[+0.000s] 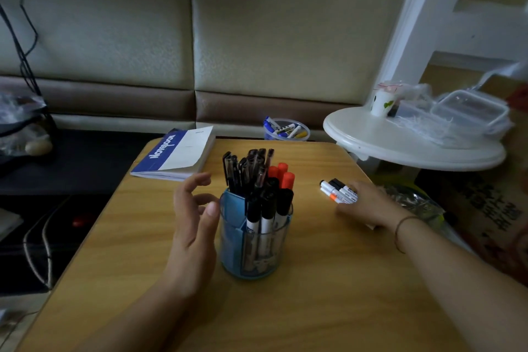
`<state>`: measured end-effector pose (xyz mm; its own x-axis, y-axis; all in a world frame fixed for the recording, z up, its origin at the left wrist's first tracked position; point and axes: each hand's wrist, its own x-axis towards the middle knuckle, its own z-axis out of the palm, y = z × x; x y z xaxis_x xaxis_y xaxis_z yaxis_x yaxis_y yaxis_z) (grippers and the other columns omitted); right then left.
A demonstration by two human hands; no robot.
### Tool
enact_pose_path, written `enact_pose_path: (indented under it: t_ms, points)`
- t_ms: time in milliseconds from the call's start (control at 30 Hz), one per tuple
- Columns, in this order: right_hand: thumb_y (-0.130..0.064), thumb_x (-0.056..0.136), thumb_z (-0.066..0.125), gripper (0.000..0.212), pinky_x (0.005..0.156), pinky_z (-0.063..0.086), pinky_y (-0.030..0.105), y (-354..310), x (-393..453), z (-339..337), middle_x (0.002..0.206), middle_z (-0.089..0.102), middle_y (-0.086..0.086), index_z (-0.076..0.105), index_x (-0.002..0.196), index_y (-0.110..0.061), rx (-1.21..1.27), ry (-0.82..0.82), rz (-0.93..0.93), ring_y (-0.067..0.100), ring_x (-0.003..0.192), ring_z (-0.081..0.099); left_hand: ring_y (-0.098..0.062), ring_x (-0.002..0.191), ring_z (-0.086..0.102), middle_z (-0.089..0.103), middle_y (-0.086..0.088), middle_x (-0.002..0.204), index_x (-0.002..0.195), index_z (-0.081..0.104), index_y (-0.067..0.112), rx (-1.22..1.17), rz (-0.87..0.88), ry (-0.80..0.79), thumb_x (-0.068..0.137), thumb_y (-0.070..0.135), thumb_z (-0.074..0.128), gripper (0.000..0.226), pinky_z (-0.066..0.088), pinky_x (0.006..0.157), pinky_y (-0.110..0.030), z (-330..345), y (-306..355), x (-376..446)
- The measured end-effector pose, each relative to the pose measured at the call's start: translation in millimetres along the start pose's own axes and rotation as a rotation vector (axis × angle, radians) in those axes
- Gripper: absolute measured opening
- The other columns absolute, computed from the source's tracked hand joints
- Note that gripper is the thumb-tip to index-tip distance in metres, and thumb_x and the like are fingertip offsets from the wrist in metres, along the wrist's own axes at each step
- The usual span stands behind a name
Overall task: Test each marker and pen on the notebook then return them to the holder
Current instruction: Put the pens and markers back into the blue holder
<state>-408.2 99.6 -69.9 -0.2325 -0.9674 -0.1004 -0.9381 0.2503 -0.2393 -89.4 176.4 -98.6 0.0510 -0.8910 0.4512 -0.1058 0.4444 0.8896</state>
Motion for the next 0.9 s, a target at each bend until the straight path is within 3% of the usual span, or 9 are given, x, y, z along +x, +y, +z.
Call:
enact_pose_path:
  t_ms: [167,267,367,500,567,700,800,900]
  points:
    - [-0.032,0.086,0.062,0.039,0.079,0.053,0.033,-36.7,6.4,-3.0,0.104,0.059,0.003,0.055,0.12,-0.015,-0.217,-0.1,-0.092,0.019,0.09,0.059,-0.016,0.104,0.057,0.053,0.018,0.12,0.133,0.042,0.028,-0.028,0.03,0.031,0.084,0.066,0.043,0.062,0.046,0.084,-0.035,0.8,-5.0,-1.9]
    - [-0.02,0.096,0.053,0.031,0.073,0.047,0.031,-54.8,-2.2,7.7,0.116,0.057,0.007,0.047,0.125,-0.012,-0.347,-0.12,-0.191,0.019,0.089,0.056,-0.015,0.09,0.058,0.06,0.009,0.103,0.127,0.048,0.027,-0.063,0.032,0.062,0.085,0.055,0.041,0.05,0.045,0.077,-0.032,1.2,-4.3,-3.1]
    - [-0.019,0.097,0.05,0.028,0.07,0.046,0.031,-56.2,-11.2,13.3,0.115,0.06,0.008,0.046,0.125,-0.014,-0.327,-0.044,-0.243,0.018,0.086,0.056,-0.017,0.102,0.059,0.062,0.006,0.11,0.123,0.05,0.039,-0.068,0.018,0.031,0.085,0.056,0.043,0.041,0.046,0.086,-0.04,0.3,-3.0,-5.2]
    - [-0.028,0.094,0.06,0.021,0.062,0.048,0.029,-46.4,-31.3,-7.5,0.093,0.06,-0.002,0.049,0.112,-0.03,0.289,0.097,-0.17,0.013,0.075,0.058,-0.023,0.11,0.057,0.06,0.002,0.118,0.128,0.048,0.042,-0.1,-0.045,-0.033,0.078,0.066,0.056,0.056,0.048,0.092,-0.055,-2.6,-3.9,-6.6]
    - [-0.03,0.092,0.064,0.016,0.056,0.053,0.037,-48.2,-50.4,-22.0,0.075,0.059,0.003,0.052,0.095,-0.019,0.687,0.212,-0.196,0.017,0.061,0.057,-0.029,0.106,0.056,0.059,-0.005,0.116,0.133,0.045,0.037,-0.086,-0.038,-0.044,0.072,0.074,0.061,0.073,0.048,0.089,-0.061,-3.0,-4.8,-6.9]
    - [-0.023,0.093,0.061,0.02,0.047,0.043,0.029,-80.4,-102.6,-47.7,0.06,0.044,0.002,0.048,0.079,-0.016,1.596,0.305,-0.349,0.015,0.044,0.042,-0.019,0.104,0.055,0.056,0.001,0.119,0.136,0.038,0.039,-0.004,-0.046,-0.073,0.064,0.08,0.062,0.086,0.05,0.087,-0.046,-2.9,-2.1,-8.7]
    - [-0.027,0.091,0.059,0.022,0.045,0.041,0.026,-114.4,-131.0,-45.0,0.061,0.042,0.001,0.044,0.078,-0.017,1.863,0.306,-0.464,0.014,0.043,0.041,-0.017,0.105,0.055,0.056,0.001,0.12,0.137,0.035,0.04,0.009,-0.062,-0.079,0.06,0.084,0.062,0.092,0.05,0.084,-0.037,-2.7,-1.3,-10.1]
    - [-0.027,0.089,0.06,0.018,0.049,0.045,0.029,-143.5,-142.5,-23.5,0.059,0.047,-0.002,0.048,0.08,-0.017,1.863,0.411,-0.532,0.016,0.044,0.046,-0.019,0.105,0.056,0.056,0.0,0.119,0.137,0.034,0.039,0.005,-0.05,-0.079,0.067,0.07,0.064,0.083,0.051,0.087,-0.044,-3.0,0.4,-11.0]
